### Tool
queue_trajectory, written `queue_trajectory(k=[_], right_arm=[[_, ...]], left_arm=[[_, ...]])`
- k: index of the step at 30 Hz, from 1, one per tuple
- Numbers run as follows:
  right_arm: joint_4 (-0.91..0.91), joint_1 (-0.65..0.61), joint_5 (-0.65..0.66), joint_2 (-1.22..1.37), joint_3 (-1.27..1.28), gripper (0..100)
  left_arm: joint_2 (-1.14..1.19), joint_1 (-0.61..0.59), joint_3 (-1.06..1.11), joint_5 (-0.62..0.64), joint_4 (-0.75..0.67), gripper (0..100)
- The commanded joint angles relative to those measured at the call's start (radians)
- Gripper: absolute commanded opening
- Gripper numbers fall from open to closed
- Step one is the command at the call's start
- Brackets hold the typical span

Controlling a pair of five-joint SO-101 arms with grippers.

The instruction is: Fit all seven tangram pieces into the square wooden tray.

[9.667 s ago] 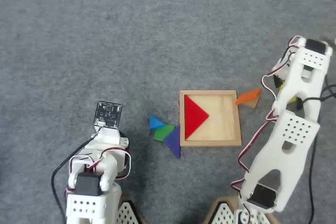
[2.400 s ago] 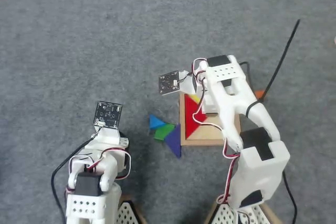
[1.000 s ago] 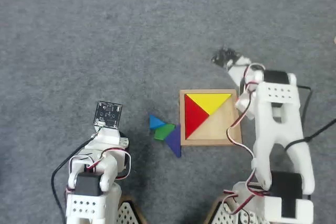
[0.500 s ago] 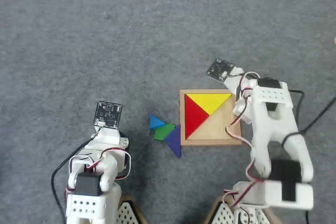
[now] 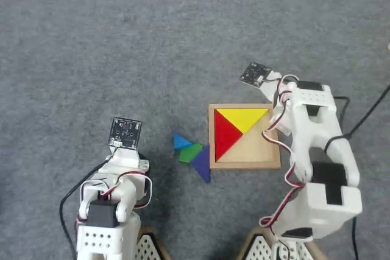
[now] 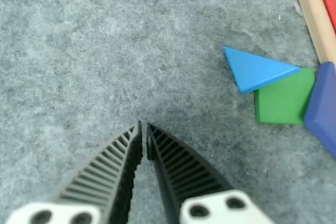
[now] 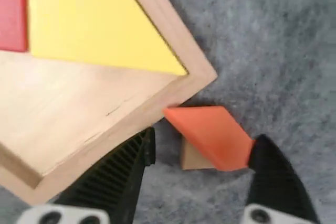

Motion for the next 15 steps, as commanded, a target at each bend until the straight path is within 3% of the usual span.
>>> queue_trajectory(k=[1, 15], right_arm=[[-0.016, 0.039, -0.023, 0.013, -0.084, 18.0], [0.038, 0.206, -0.110, -0.064, -0.117, 16.5]], left_arm=[[-0.020, -0.006, -0.012, -0.008, 0.006, 2], [-0.020, -0.006, -0.012, -0.008, 0.006, 2]])
